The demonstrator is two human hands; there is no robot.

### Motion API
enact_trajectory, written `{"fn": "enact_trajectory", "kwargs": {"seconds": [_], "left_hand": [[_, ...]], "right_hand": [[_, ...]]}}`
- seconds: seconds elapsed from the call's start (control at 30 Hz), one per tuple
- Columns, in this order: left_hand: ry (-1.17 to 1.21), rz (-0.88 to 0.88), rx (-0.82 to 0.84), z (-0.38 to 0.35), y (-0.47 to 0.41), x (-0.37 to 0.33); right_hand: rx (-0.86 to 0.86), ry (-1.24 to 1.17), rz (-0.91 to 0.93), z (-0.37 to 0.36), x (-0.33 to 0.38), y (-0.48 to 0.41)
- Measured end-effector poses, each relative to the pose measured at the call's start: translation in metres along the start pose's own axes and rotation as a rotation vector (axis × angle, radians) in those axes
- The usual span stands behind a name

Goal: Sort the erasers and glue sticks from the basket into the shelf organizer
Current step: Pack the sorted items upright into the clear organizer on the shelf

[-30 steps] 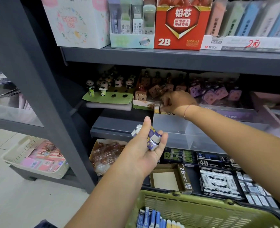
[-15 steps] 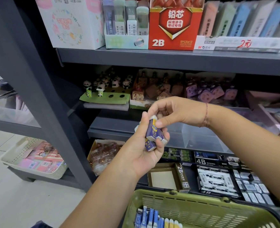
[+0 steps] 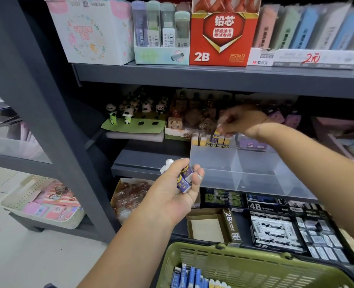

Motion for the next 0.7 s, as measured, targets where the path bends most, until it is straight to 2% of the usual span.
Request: {"fn": "enact_trajectory", "kwargs": {"seconds": [0.13, 0.2, 0.6, 0.67, 0.7], "left_hand": [[0.004, 0.003, -0.021, -0.001, 0.003, 0.001], [0.003, 0.002, -0.031, 0.000, 0.003, 0.002], [-0.038, -0.003, -0.010, 0.001, 0.001, 0.004], [-0.043, -0.011, 0.001, 0.002, 0.000, 0.003], [-0.051, -0.017, 0.013, 0.001, -0.001, 0.002]], "right_hand": [[-0.066, 0.398, 0.160, -0.018, 0.003, -0.003], [-0.090, 0.480, 0.217, -0.024, 0.005, -0.003], [-0.134, 0.678, 0.250, -0.031, -0.002, -0.004], [-0.184, 0.574, 0.251, -0.025, 0.006, 0.003], [-0.170, 0.422, 0.242, -0.023, 0.012, 0.008]]}}
Point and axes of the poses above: each hand's wrist, its own y-axis away from the middle knuckle, its own z-axis out of the back of the hand, x = y × z, the point moved 6 cm from there along -y, towards the middle knuckle, and after that the axes turned 12 degrees about -x, right-handed, at the moved point
